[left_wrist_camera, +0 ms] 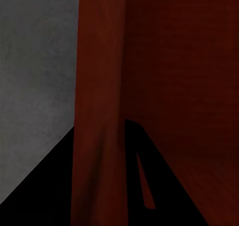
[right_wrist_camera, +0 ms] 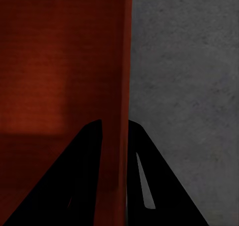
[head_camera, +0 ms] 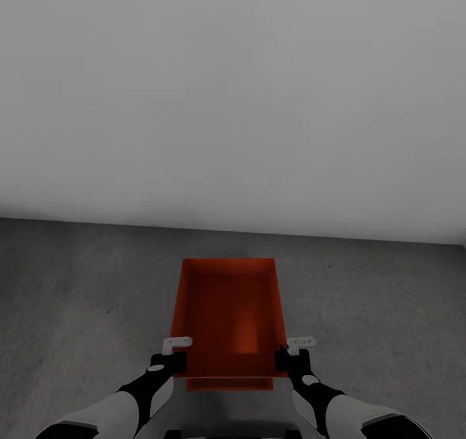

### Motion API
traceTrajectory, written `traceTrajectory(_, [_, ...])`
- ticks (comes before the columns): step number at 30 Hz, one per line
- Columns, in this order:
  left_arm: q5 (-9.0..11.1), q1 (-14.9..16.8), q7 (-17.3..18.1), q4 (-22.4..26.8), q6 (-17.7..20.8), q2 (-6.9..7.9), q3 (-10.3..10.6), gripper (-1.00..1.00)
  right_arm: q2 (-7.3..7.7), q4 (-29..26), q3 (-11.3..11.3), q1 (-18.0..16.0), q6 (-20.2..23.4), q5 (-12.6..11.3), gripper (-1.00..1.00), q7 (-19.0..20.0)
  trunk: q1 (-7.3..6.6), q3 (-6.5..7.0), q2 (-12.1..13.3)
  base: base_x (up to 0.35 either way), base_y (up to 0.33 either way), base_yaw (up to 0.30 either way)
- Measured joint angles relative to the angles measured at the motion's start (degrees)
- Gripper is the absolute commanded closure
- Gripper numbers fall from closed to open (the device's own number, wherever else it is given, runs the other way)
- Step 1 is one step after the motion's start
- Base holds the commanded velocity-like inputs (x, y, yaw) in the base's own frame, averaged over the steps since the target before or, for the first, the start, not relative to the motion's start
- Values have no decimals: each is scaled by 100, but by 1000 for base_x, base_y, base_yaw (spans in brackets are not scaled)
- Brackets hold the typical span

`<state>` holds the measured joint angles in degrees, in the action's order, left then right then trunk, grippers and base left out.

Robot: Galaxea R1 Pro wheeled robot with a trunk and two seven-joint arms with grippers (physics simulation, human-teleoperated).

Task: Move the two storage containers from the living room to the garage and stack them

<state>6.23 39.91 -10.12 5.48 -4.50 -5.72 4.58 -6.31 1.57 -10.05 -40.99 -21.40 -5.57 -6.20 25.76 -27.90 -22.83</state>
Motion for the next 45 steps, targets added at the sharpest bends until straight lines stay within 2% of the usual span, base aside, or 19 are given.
traceTrajectory(39, [12, 0, -1, 2, 3, 0, 11, 100, -1, 1, -2, 0, -2, -1, 100, -5, 0, 0, 0, 0, 0, 0])
traceTrajectory(45, [9, 1, -7, -2, -3, -5, 4, 100, -1, 0, -6, 0, -2, 4, 100, -14, 2, 0, 0, -142, 0, 0])
